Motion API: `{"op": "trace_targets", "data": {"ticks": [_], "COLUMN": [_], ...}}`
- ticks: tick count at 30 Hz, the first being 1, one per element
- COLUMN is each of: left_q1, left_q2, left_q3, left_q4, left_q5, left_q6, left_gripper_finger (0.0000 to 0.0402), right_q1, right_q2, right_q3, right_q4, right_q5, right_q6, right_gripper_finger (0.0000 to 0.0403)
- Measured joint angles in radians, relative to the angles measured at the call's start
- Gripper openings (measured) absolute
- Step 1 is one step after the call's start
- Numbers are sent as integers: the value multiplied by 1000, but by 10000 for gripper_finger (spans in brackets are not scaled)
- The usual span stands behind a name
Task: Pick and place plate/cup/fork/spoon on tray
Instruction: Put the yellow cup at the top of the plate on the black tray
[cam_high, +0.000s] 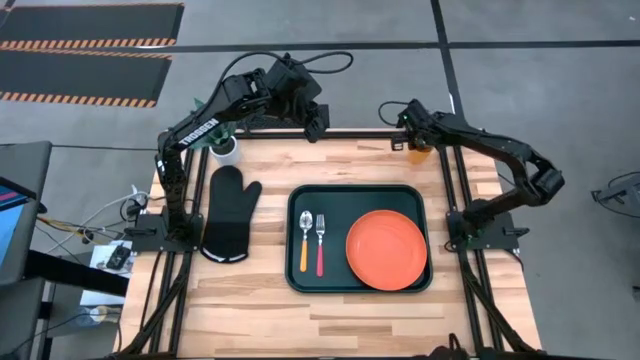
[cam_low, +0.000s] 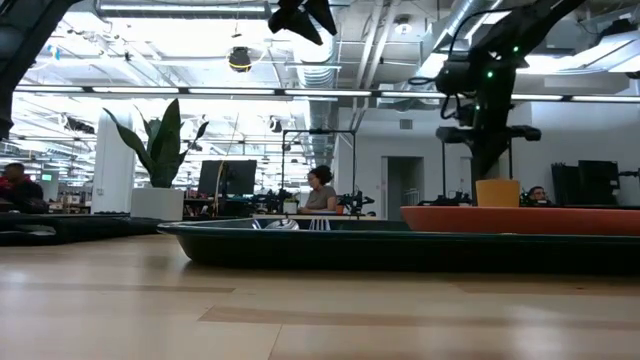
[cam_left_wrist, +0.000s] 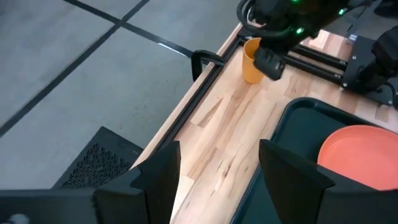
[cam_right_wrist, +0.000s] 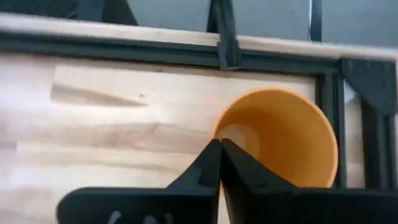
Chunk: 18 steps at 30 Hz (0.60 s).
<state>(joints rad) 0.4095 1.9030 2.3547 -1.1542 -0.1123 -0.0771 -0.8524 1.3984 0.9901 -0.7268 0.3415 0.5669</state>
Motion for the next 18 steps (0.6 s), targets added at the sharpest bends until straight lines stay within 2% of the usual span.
{"op": "trace_targets", "data": {"ticks": [5, 11, 14, 18], "left_q1": [0, 0, 0, 0], "left_q2": [0, 0, 0, 0], "left_q3": [0, 0, 0, 0], "left_q4": [-22, -25, -26, -30], "left_q5": [0, 34, 38, 38], "left_q6": [32, 40, 43, 43], "left_gripper_finger": [203, 203, 203, 203], "right_q1": [22, 21, 21, 21], "right_q2": [-47, -39, -20, 14], "right_q3": [0, 1, 1, 1], "right_q4": [-71, -54, -50, -45], "right_q5": [1, -59, -55, -51], "right_q6": [-129, -206, -229, -250], "right_gripper_finger": [74, 154, 189, 203]}}
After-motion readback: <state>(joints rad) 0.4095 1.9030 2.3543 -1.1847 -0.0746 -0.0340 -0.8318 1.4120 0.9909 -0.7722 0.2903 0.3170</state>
